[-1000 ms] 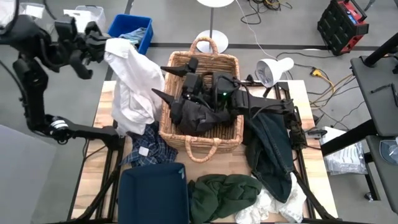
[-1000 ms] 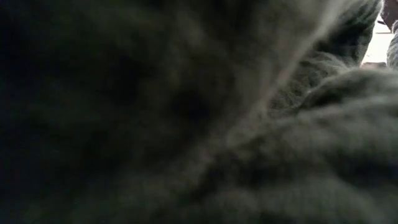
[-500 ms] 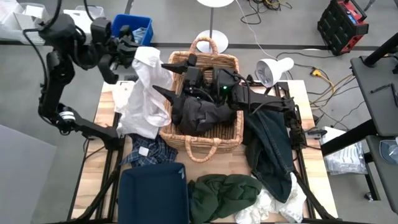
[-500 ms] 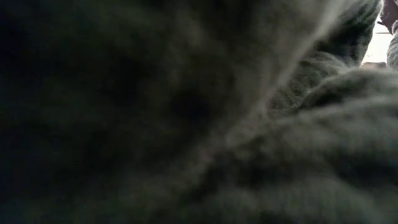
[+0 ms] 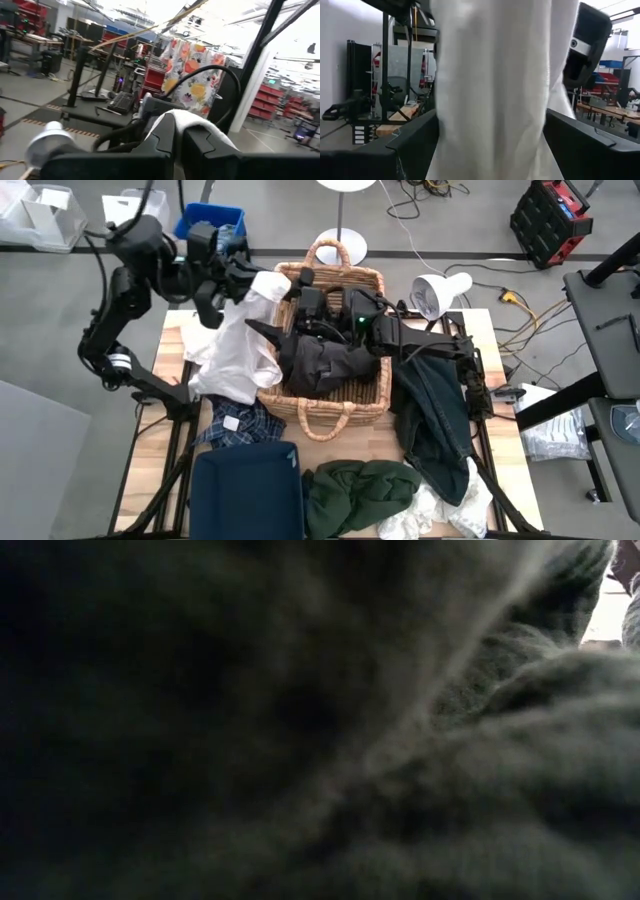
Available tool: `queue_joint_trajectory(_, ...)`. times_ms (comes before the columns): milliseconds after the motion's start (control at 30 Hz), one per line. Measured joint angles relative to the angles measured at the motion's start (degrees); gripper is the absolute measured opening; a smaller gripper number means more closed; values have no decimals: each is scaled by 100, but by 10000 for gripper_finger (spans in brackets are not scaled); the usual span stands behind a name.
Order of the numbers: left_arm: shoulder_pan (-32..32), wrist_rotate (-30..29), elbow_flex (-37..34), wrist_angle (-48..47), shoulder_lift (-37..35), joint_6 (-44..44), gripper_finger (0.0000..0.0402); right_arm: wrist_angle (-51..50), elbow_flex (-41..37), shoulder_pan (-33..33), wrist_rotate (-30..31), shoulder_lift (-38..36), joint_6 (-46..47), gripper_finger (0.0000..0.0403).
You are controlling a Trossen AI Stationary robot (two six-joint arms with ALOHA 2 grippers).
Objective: Sort clothes
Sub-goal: Put the white polo shirt into the blue laundry organizer
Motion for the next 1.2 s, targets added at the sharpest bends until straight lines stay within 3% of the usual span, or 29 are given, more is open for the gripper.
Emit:
queue_joint_trajectory(167,-253,-3,0,139,159,-242,0,-7,0,-1,0,12,-148,309)
queue_joint_trajectory(300,-371,-5,0,148,209,-344,0,-5,0,1,-2,12,-305,269)
queue_joint_trajectory(533,-377,-215,2,146,160,-482,7,-17,0,-1,-112,14,-379,125)
queue_joint_trajectory(700,-366,-227,2,-144,13,-383,58,-95,0,1,-129,12,-456,22)
queue_joint_trajectory(1033,-76,-517,4,-1124,-601,255,180,-139,0,106,-129,-51,-611,11)
queue_joint_trajectory(1200,-73,-1345,4,-1460,-909,520,216,-156,6,201,-299,-88,-613,10)
